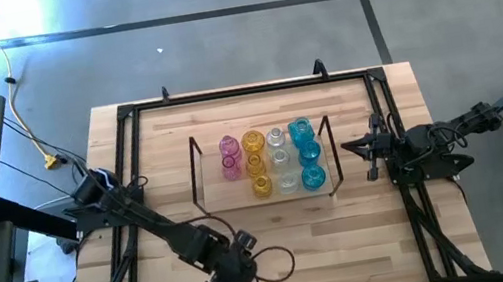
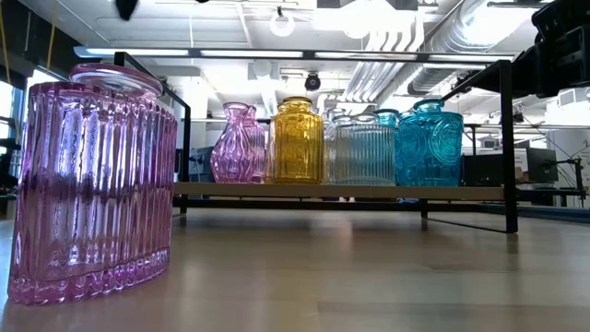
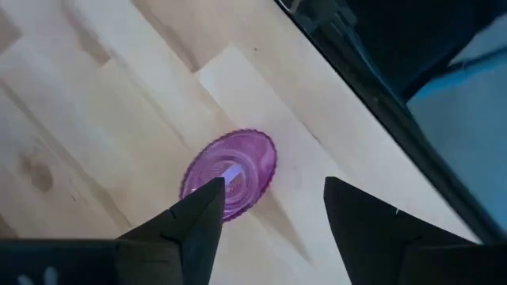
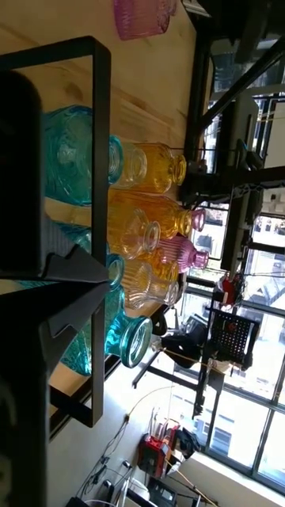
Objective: Sort vases onto shelf
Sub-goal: Put the purple vase aligned with the other purple vases on the shelf
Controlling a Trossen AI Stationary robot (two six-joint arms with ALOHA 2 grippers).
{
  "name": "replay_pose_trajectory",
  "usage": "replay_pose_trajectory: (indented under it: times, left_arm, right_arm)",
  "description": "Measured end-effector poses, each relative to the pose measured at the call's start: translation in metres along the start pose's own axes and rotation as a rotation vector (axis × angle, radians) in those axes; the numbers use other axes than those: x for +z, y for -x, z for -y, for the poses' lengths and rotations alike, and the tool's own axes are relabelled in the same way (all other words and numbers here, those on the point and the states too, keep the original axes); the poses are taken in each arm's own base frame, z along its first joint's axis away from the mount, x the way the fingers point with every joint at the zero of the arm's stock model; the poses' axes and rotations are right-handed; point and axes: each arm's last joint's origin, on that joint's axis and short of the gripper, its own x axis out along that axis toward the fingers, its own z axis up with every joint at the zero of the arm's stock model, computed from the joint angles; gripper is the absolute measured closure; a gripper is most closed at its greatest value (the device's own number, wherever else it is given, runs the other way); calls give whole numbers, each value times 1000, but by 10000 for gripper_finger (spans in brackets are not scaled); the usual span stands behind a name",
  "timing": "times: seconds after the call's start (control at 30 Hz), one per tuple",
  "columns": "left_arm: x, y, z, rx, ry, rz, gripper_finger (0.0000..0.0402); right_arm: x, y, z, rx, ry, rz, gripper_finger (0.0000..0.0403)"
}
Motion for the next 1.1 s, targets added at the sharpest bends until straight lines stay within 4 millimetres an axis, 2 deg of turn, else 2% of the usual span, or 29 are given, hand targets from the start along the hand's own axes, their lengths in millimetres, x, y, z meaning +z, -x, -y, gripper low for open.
replay_pose_trajectory:
  times: [0.27,0.43,0.7,1.1]
  left_arm:
    - [-2,-26,5,31,-143,-81,233]
    - [-3,-35,8,97,-242,-119,244]
    - [-3,-35,10,103,-274,-127,269]
    - [-3,-35,10,102,-289,-129,372]
  right_arm:
    - [0,0,0,1,2,-4,403]
    - [0,0,0,4,2,-3,403]
    - [0,0,0,5,2,-3,403]
    - [0,0,0,7,3,-3,403]
